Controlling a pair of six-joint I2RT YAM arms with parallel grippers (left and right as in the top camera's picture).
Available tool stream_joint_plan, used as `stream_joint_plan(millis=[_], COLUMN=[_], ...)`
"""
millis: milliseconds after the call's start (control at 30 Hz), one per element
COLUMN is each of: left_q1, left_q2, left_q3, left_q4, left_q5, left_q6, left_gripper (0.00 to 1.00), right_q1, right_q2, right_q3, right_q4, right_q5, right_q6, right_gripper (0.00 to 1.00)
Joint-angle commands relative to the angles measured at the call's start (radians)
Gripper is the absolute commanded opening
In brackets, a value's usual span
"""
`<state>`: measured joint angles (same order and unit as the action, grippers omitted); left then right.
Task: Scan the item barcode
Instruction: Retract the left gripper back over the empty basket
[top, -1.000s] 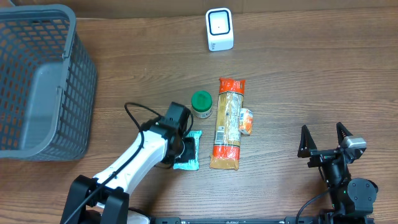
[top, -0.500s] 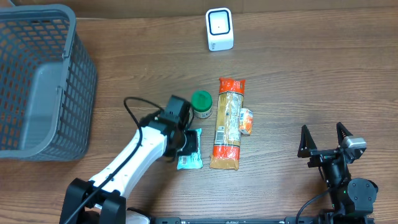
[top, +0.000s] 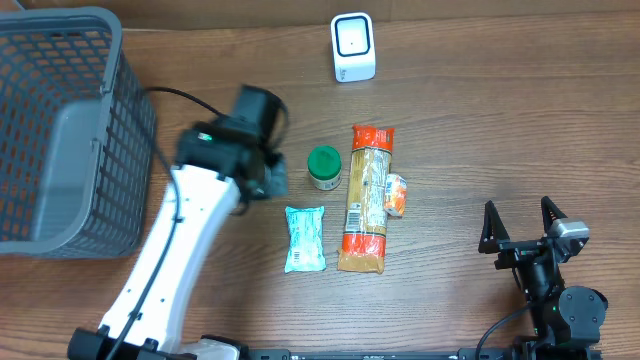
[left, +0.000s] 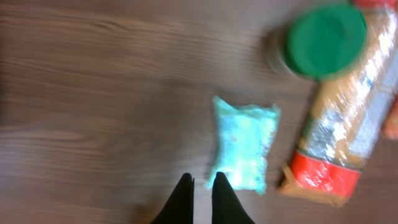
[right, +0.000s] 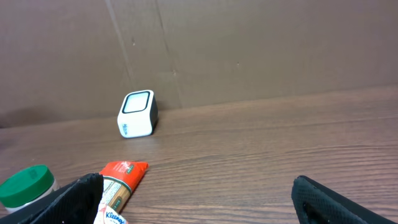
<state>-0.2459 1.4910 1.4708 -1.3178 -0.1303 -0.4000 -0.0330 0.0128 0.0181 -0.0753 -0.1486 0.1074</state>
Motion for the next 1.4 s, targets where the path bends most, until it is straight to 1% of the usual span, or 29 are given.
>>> stream_joint_plan(millis=[0, 200, 300, 367, 433, 500, 600, 700, 767, 867, 933, 1000, 1167, 1233, 1367], left_q1=[0.093, 0.232, 0.325, 0.399, 0.485, 0.553, 0.604, 0.614, 0.614, 0.613, 0.612, 0.612, 0.619, 0.619, 0.62], left_q2=[0.002, 0.001, -0.003, -0.011, -0.022, -0.03, -0.027, -0.025, -0.025, -0.025, -0.025, -0.023, -0.016, -0.013, 0.004], left_q3=[0.114, 0.226, 0.28, 0.312, 0.335, 0.337, 0.337, 0.337, 0.337, 0.337, 0.337, 0.337, 0.337, 0.337, 0.337], left_q4=[-0.018, -0.014, -0.017, -0.006, 0.031, 0.076, 0.114, 0.106, 0.098, 0.1, 0.1, 0.1, 0.123, 0.14, 0.184], left_q5=[-0.09, -0.079, -0.064, -0.027, 0.058, 0.184, 0.308, 0.285, 0.236, 0.224, 0.229, 0.235, 0.234, 0.215, 0.148], left_q6=[0.074, 0.183, 0.159, 0.139, 0.138, 0.139, 0.177, 0.203, 0.204, 0.21, 0.216, 0.233, 0.229, 0.229, 0.228], left_gripper=[0.08, 0.13, 0.14, 0.16, 0.2, 0.27, 0.34, 0.38, 0.45, 0.62, 0.71, 0.74, 0.8, 0.8, 0.87], right_q1=[-0.006, -0.006, -0.006, -0.006, -0.006, -0.006, -0.006, -0.006, -0.006, -0.006, -0.006, -0.006, -0.006, -0.006, -0.006], right_q2=[-0.01, -0.01, -0.01, -0.01, -0.01, -0.01, -0.01, -0.01, -0.01, -0.01, -0.01, -0.01, -0.01, -0.01, -0.01], right_q3=[-0.01, -0.01, -0.01, -0.01, -0.01, -0.01, -0.01, -0.01, -0.01, -0.01, -0.01, -0.01, -0.01, -0.01, -0.01], right_q4=[0.004, 0.004, 0.004, 0.004, 0.004, 0.004, 0.004, 0.004, 0.004, 0.004, 0.003, 0.004, 0.004, 0.004, 0.004], right_q5=[0.013, 0.013, 0.013, 0.013, 0.013, 0.013, 0.013, 0.013, 0.012, 0.012, 0.013, 0.013, 0.013, 0.013, 0.013], right_q6=[-0.003, -0.003, -0.003, -0.003, -0.003, -0.002, -0.003, -0.003, -0.003, -0.003, -0.003, -0.003, -0.002, -0.003, -0.003], right_gripper=[1.0, 1.0, 1.0, 1.0, 1.0, 1.0, 1.0, 1.0, 1.0, 1.0, 1.0, 1.0, 1.0, 1.0, 1.0])
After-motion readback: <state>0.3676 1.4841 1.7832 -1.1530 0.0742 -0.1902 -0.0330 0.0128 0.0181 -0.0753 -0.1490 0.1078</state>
